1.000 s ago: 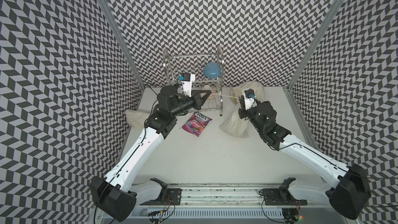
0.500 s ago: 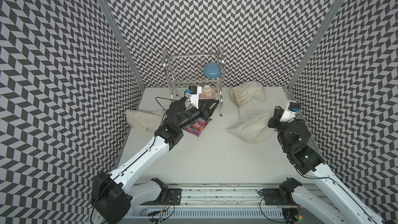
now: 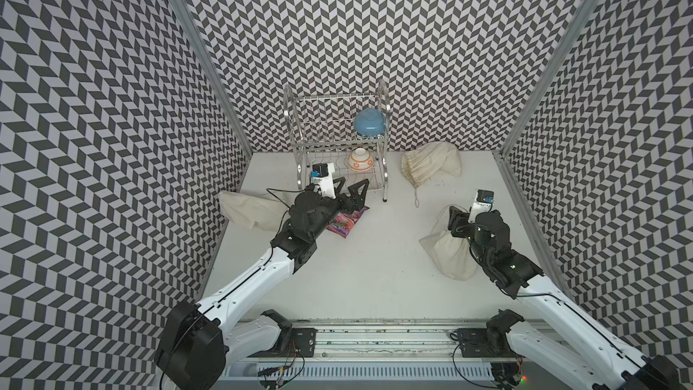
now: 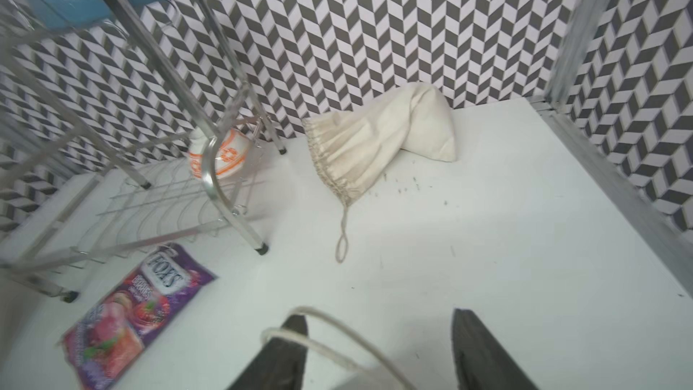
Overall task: Close the soil bag
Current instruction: Place the soil bag at the center of the board, then adjust the soil bag at the center of the board.
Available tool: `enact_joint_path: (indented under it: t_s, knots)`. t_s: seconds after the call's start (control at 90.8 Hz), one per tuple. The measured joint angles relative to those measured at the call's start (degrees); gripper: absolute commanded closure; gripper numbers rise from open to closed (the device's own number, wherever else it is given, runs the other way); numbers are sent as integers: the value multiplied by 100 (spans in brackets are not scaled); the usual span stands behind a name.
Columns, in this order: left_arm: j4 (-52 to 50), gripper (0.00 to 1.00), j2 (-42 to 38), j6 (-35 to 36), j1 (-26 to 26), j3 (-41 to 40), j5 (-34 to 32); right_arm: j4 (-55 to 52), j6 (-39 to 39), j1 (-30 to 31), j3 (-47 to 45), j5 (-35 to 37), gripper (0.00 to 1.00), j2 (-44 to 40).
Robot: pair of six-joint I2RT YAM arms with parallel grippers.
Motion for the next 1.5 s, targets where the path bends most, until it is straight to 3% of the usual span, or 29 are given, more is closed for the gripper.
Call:
enact_joint_path:
  t_s: [0.209,0.342,0.639,0.782,1.168,1.377,1.498]
  knots:
    - [-4,0,-11,92,236,0,-92,-236,-518,0,2017,-868,0,898]
    - [-7,0,-11,140,343,0,-101,-7,-750,-92,2557,-990,0,1482]
    - [-129,0,-11,313,409,0,-203,562,-758,-957,3276,-1147,0,4750]
    - [-175,0,-11,396,444,0,-251,367,-654,-1045,4426,-1316,0,6376]
    - [-170,0,129,448,538,0,-192,-66,-109,-1099,6966,-1609,0,8712]
    - [-164,0,208,444,584,0,-87,-748,-138,-1152,7947,-1971,15,9431]
    - [-131,0,208,437,590,-4,-63,-846,-177,-1165,7928,-2122,35,9418]
